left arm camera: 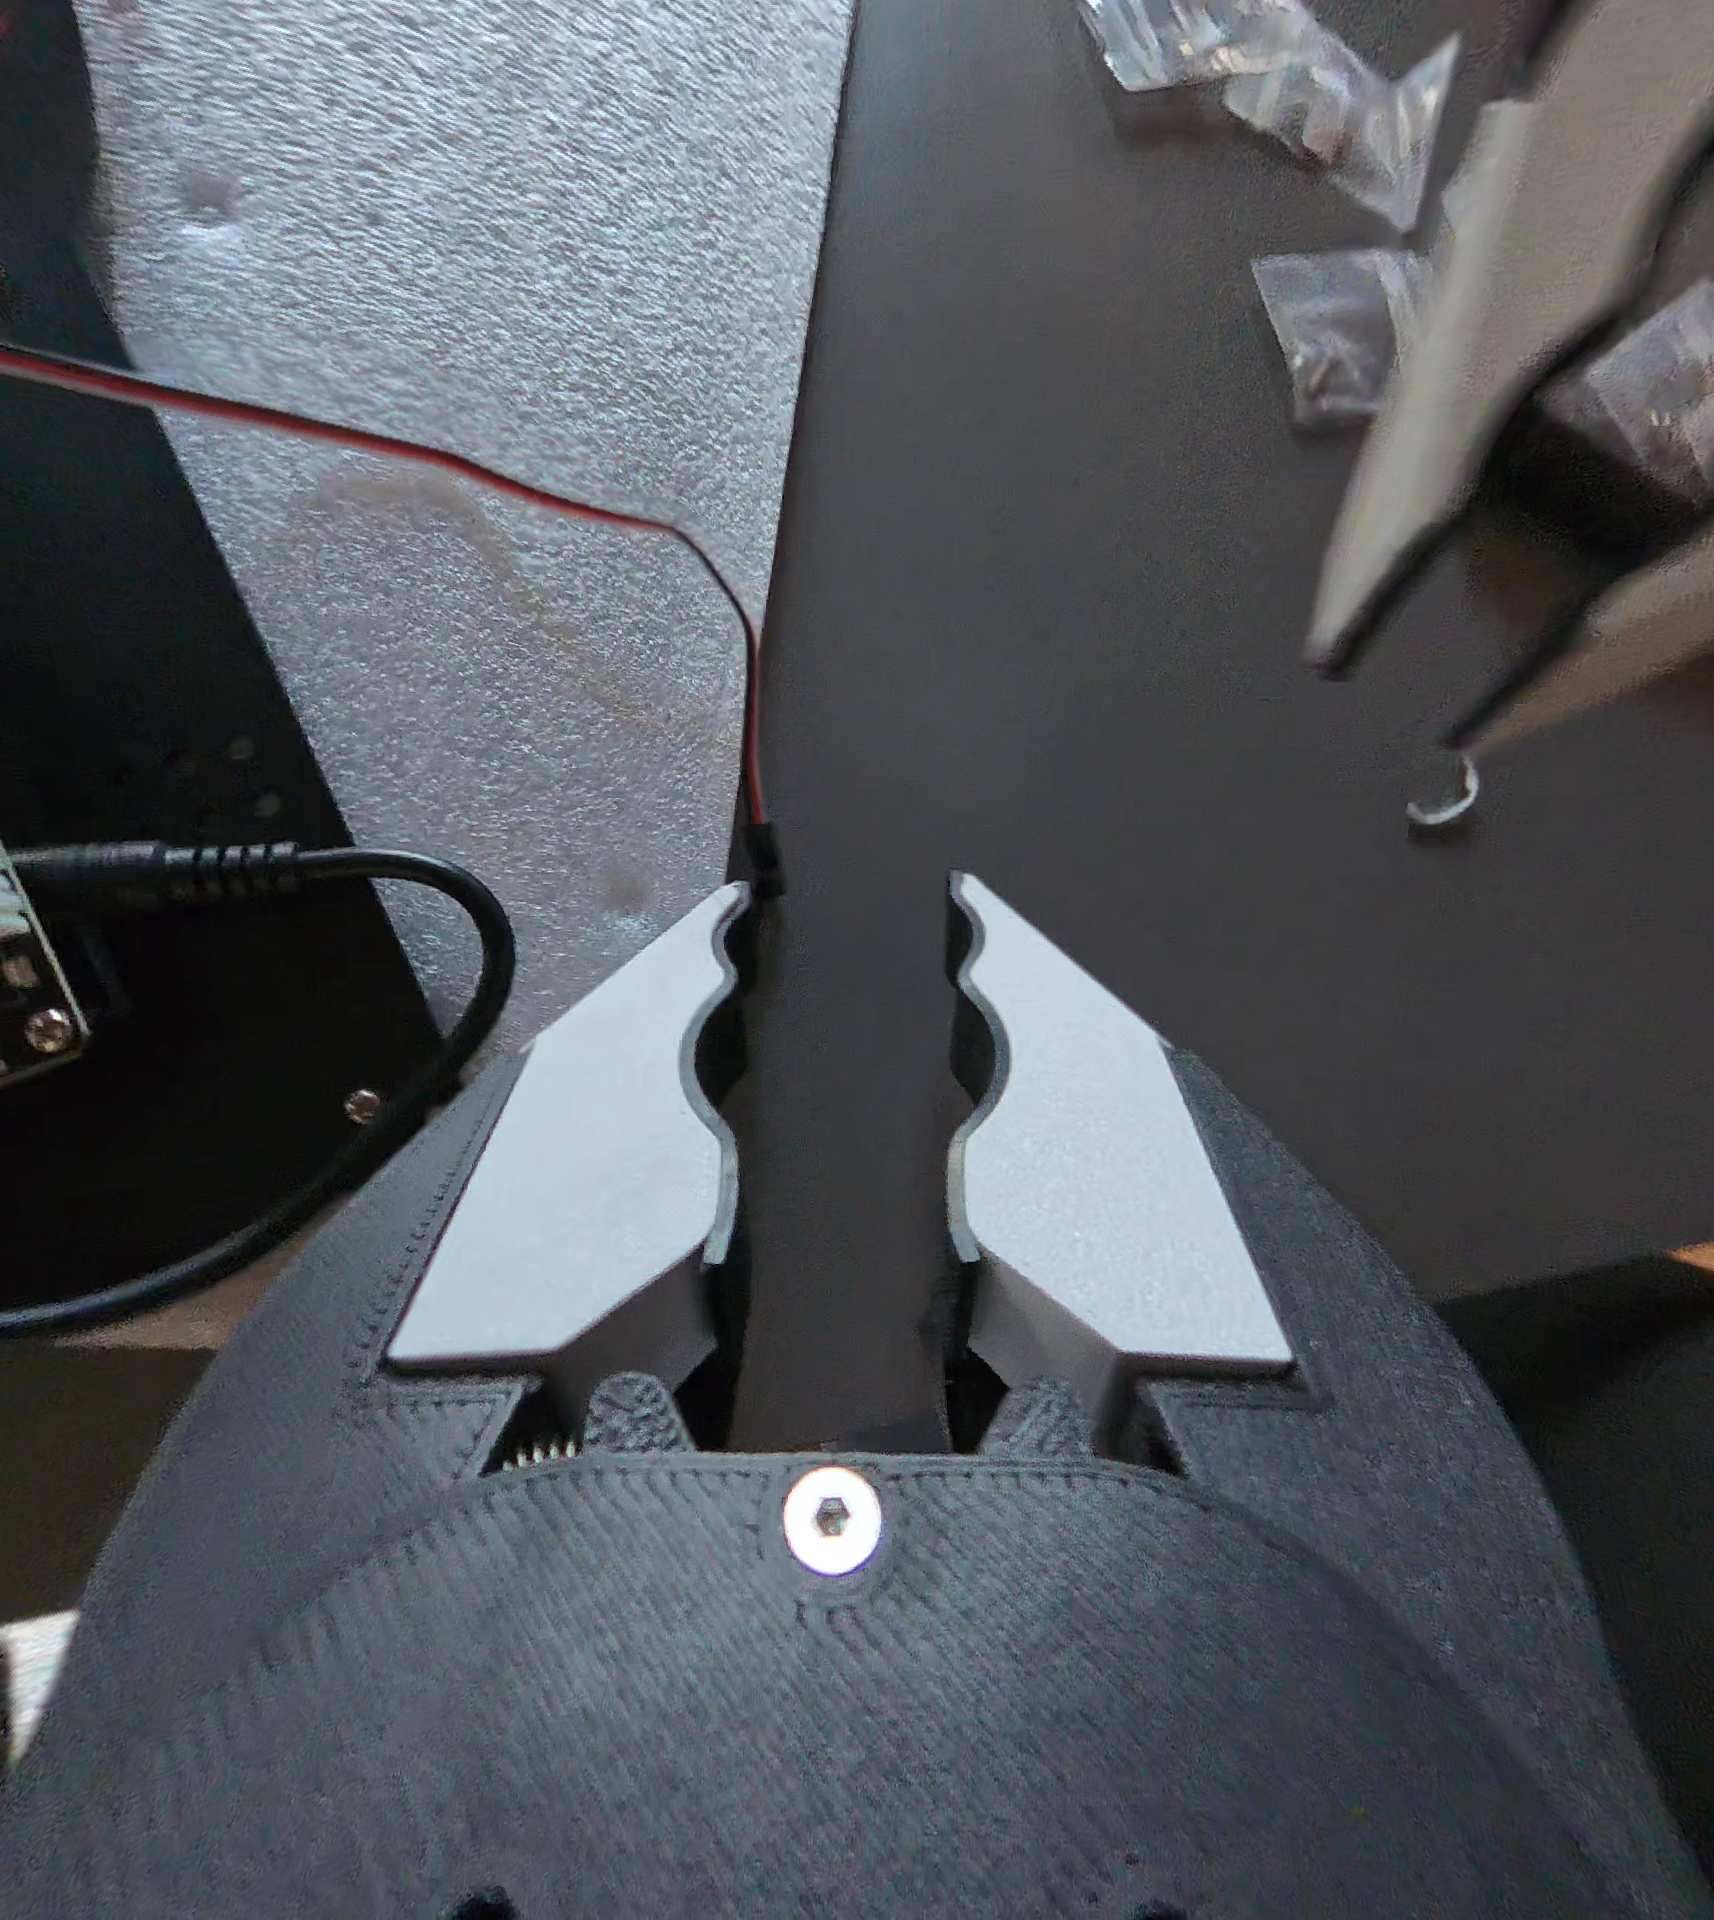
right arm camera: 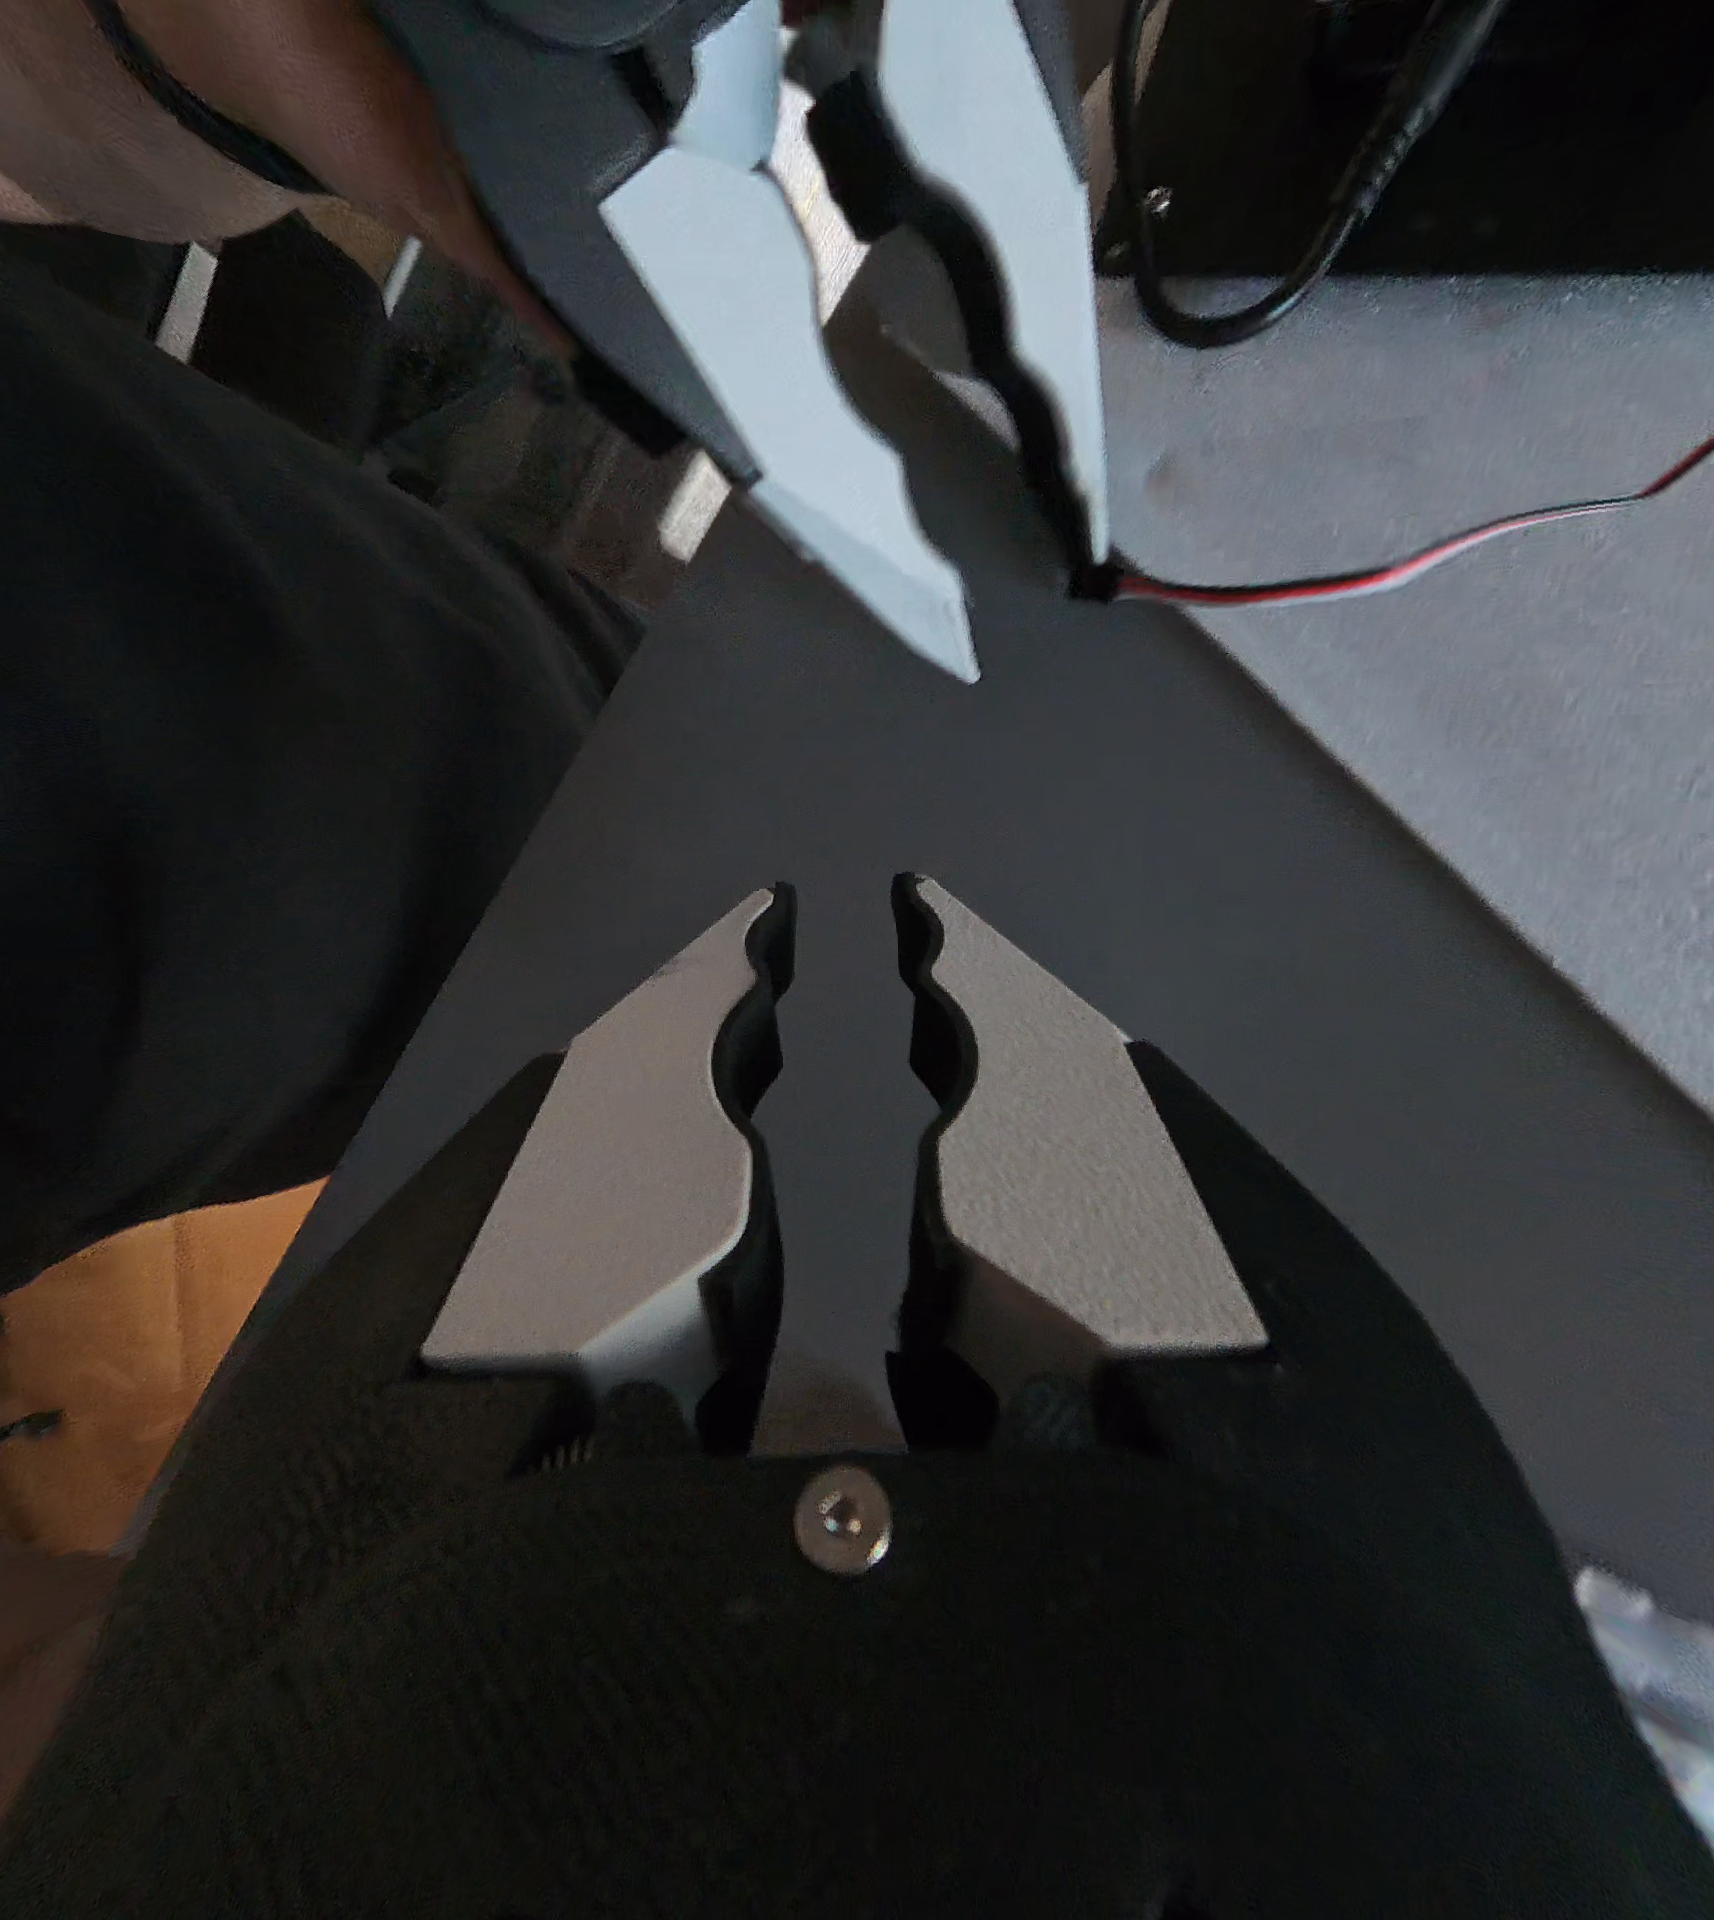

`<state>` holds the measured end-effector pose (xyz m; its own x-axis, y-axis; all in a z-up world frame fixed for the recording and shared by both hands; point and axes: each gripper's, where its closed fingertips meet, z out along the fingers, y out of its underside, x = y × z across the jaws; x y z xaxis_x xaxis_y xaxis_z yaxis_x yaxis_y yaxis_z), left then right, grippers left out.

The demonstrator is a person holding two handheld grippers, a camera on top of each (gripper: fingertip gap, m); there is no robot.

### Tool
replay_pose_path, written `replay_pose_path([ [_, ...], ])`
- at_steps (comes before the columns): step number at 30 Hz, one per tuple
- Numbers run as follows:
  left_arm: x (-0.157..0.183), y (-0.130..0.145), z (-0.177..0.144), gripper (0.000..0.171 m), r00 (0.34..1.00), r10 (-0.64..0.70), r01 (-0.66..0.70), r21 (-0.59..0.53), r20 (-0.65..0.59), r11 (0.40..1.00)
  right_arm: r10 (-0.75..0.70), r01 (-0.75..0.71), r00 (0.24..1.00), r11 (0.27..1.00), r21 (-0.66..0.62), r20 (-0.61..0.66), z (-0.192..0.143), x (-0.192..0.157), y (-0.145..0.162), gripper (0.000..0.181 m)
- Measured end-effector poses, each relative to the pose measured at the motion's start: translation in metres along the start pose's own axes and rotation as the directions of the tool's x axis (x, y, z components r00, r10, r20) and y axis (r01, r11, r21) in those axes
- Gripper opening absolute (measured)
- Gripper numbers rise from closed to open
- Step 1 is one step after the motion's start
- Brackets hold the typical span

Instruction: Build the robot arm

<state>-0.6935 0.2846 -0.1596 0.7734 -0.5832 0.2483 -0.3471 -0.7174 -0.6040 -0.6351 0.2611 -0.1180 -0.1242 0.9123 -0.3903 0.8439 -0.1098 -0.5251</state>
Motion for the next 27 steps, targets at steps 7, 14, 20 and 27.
replay_pose_path([
  [7,0.007,0.009,-0.008,0.057,0.962,-0.142,0.128,0.076,0.231,0.989,-0.074,0.104,0.984,0.978,0.182,-0.165,-0.06,-0.077,0.055,0.019],
  [14,0.031,-0.012,-0.018,0.059,0.896,-0.237,0.178,0.184,0.375,0.967,0.065,0.022,0.976,0.92,0.391,-0.207,-0.116,-0.114,0.09,0.019],
  [20,0.058,-0.043,-0.021,0.058,0.876,-0.315,0.216,0.285,0.365,0.934,0.154,-0.045,0.948,0.931,0.363,-0.278,-0.131,-0.1,0.109,0.019],
  [27,0.081,-0.076,-0.02,0.059,0.866,-0.301,0.156,0.356,0.4,0.921,0.161,-0.064,0.943,0.947,0.316,-0.29,-0.145,-0.092,0.128,0.021],
])
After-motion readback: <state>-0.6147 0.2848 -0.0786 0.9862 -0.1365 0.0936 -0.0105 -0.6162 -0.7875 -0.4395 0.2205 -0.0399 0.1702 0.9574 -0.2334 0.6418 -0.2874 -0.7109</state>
